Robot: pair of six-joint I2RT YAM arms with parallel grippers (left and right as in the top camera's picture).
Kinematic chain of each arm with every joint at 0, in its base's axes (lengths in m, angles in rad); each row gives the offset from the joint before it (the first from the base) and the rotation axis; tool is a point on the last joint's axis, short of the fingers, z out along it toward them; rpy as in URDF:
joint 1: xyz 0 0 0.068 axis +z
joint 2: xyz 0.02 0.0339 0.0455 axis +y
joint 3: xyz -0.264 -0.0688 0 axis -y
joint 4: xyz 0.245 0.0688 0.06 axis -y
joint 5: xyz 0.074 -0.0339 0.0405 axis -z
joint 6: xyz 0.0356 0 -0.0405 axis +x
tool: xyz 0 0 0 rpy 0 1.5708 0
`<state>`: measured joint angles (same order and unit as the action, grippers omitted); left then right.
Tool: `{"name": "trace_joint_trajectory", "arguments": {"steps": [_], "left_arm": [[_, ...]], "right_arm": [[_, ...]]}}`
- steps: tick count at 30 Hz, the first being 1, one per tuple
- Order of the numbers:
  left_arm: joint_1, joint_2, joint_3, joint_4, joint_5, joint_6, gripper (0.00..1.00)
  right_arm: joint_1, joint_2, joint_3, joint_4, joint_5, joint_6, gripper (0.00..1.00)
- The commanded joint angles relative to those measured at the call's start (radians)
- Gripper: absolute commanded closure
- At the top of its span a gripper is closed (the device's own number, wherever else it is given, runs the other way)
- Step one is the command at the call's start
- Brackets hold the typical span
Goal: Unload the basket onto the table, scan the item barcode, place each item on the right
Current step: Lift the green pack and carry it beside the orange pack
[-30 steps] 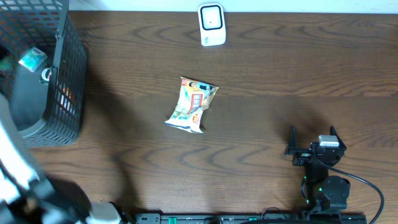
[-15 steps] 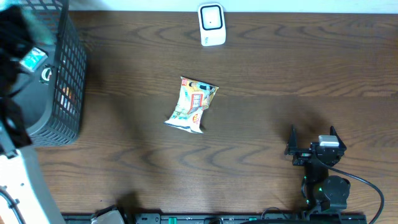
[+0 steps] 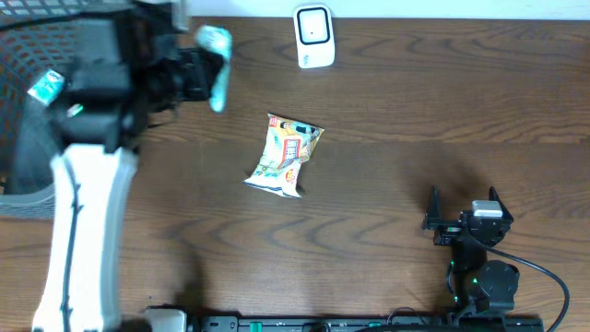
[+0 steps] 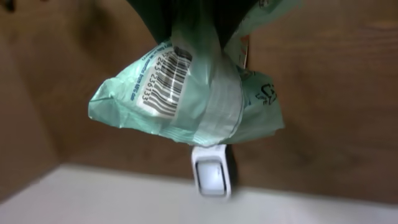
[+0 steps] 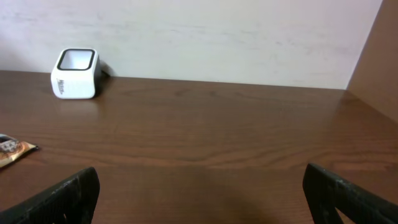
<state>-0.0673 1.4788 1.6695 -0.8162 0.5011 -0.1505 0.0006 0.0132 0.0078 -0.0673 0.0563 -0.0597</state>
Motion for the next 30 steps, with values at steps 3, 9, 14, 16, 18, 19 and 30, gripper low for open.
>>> {"name": "trace_joint_trajectory", "arguments": {"steps": [3,9,14,16,18,19,30], "left_arm": [[-0.098,0.132,-0.005,-0.04,-0.293,0.06,0.92],[-0.165,0.276,-0.005,-0.043,-0.548,-0.052,0.93],[-0.181,0.4,-0.008,-0.065,-0.566,-0.141,0.93],[-0.181,0.449,-0.013,-0.068,-0.565,-0.173,0.93],[-0.181,0.497,-0.013,-0.073,-0.565,-0.2,0.93],[-0.181,0.522,-0.013,-0.077,-0.564,-0.214,0.93],[-0.181,0.663,-0.013,-0.118,-0.463,-0.315,0.77]], "right_arm": [[0.007,-0.002,-0.002,-0.003,0.005,0.003,0.01],[0.007,-0.002,-0.002,-0.003,0.005,0.003,0.01],[0.007,-0.002,-0.002,-0.003,0.005,0.003,0.01],[0.007,-0.002,-0.002,-0.003,0.005,0.003,0.01],[0.007,-0.002,-0.002,-0.003,0.005,0.003,0.01],[0.007,-0.002,-0.002,-0.003,0.005,0.003,0.01],[0.007,-0.002,-0.002,-0.003,0.005,0.002,0.01]]}}
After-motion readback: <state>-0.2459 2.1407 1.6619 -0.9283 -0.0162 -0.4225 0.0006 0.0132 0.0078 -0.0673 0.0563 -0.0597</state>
